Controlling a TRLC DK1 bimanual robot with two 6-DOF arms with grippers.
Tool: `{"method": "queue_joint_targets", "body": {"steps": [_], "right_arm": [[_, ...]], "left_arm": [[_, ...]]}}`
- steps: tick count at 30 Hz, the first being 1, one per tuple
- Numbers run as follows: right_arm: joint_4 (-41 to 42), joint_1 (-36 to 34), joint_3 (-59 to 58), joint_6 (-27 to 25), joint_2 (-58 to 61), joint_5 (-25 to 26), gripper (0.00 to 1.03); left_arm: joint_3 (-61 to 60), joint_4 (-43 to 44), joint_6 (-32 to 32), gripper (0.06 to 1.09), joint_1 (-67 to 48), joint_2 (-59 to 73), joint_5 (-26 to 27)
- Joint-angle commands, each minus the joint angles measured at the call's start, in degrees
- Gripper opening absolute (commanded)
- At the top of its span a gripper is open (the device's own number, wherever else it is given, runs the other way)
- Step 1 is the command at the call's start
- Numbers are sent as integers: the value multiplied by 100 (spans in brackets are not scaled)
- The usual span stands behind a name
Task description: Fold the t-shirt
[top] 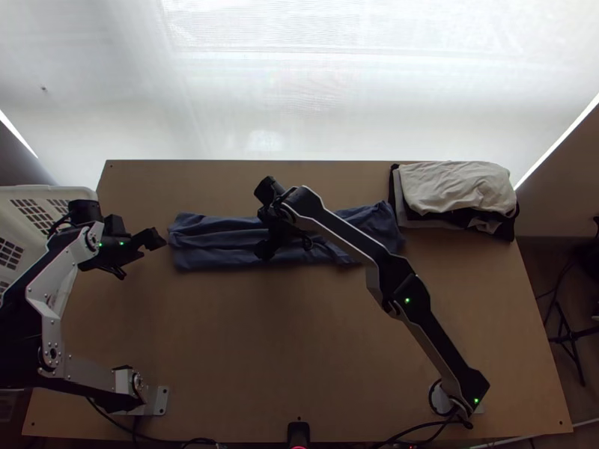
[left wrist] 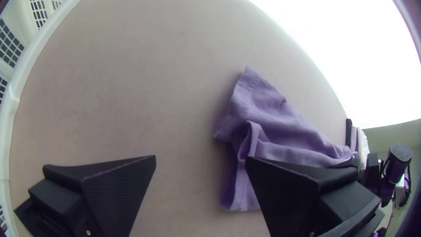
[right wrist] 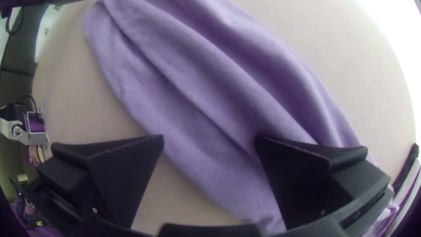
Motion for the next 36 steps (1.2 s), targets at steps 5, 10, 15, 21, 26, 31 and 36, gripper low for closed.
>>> {"method": "queue_joint_targets", "body": {"steps": [5,10,15,21,26,31,36], "right_arm": [[18,-100,-26,13,206,-8,96],[18,-161,-26,4,224,-8,96],[44,-196,-26,4,233,-8,96],[44,-205,-26,-5,224,-8,96],[44,-231,-26,4,206,-8,96],[53,-249,-26,4,197,-8,96],[62,-267,-26,-14,197,-8,96]], "left_arm": [[141,262,-201,104,-5,377,845],[185,411,-315,104,-128,491,1206],[220,578,-395,104,-207,597,1425],[220,710,-342,104,-356,799,1434],[229,763,-245,104,-471,904,1373],[264,763,-210,104,-532,931,1320],[290,763,-210,104,-646,957,1320]]}}
